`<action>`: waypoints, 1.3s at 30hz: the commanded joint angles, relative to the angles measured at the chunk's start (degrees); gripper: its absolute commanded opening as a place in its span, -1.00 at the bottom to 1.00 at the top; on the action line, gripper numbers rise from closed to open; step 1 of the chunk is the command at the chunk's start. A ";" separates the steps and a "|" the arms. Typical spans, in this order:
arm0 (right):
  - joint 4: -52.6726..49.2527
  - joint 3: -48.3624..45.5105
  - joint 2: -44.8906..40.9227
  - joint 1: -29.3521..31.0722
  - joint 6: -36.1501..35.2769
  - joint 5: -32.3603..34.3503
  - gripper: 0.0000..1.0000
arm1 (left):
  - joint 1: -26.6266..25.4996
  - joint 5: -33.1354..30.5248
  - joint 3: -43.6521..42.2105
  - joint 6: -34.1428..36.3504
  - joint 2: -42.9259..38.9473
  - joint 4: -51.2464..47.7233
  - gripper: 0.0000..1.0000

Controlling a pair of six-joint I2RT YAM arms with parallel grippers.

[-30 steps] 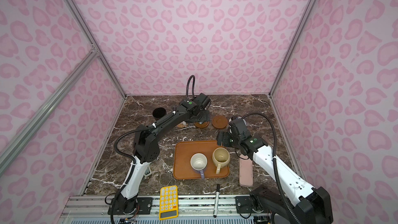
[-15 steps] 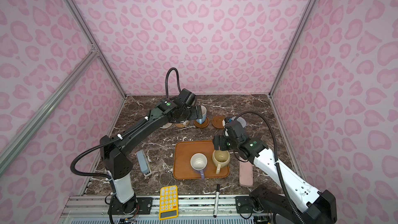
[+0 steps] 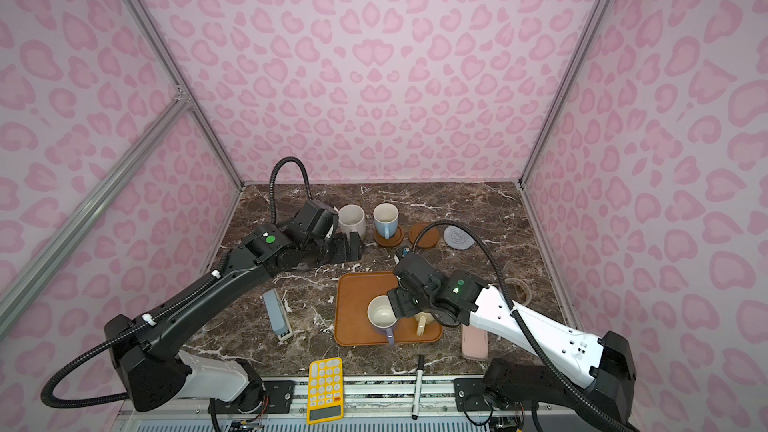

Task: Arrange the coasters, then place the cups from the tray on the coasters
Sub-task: 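Lower the right gripper onto the lavender mug while the left gripper moves over the tray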

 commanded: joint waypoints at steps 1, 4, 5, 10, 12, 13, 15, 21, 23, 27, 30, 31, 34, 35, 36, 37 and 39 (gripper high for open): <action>-0.76 0.19 0.79 2.42 2.35 3.04 0.77 | 0.14 3.14 -3.62 -0.89 -2.99 -0.53 0.99; 0.02 0.03 1.68 5.38 3.42 3.83 0.71 | 0.10 5.97 -6.61 -0.89 -5.32 0.35 0.96; 0.30 -0.07 1.96 6.16 3.84 4.12 0.70 | 0.10 6.60 -7.50 -1.20 -5.84 0.61 0.96; 1.83 -1.41 3.52 9.57 7.27 3.89 0.55 | 0.10 7.42 -11.52 -1.79 -8.65 1.45 0.93; 3.15 -2.44 4.29 11.03 8.48 3.87 0.49 | 0.10 6.89 -12.66 -1.80 -9.25 1.15 0.92; 3.68 -2.99 4.83 11.75 9.13 4.05 0.44 | 0.11 6.87 -13.30 -2.17 -9.43 0.93 0.92; 3.94 -3.31 6.30 12.57 10.15 3.30 0.38 | 0.10 7.64 -14.45 -2.66 -9.85 1.57 0.92; 5.45 -3.84 9.40 15.54 13.09 4.21 0.23 | -0.03 7.16 -18.19 -3.46 -12.32 2.51 0.93; 5.47 -3.86 9.97 16.49 13.93 4.69 0.21 | -0.09 7.09 -18.21 -3.26 -12.25 1.89 0.93; 5.53 -4.77 10.08 16.80 15.21 4.92 0.14 | -0.22 7.36 -18.69 -3.37 -12.38 2.03 0.94; 5.93 -5.69 9.38 17.07 16.58 5.03 0.08 | -0.21 7.41 -19.51 -3.73 -13.03 2.74 0.94; 5.75 -5.70 9.09 17.37 17.08 5.39 0.07 | -0.24 7.66 -19.83 -3.77 -13.19 3.13 0.94; 6.08 -6.66 8.63 17.82 17.77 5.73 0.06 | -0.40 8.08 -20.61 -3.89 -13.31 4.01 0.93; 6.49 -7.06 8.73 17.86 17.86 5.82 0.05 | -0.44 8.06 -20.88 -3.91 -13.30 4.35 0.93; 7.01 -7.61 8.97 17.82 18.03 5.98 0.04 | -0.51 8.07 -21.23 -3.93 -13.35 4.70 0.93; 7.51 -8.08 9.36 17.70 18.08 6.07 0.03 | -0.61 7.97 -21.62 -4.02 -13.52 5.12 0.93; 8.39 -8.22 10.20 17.52 17.98 6.04 0.02 | -0.65 7.56 -22.45 -4.11 -13.91 5.60 0.93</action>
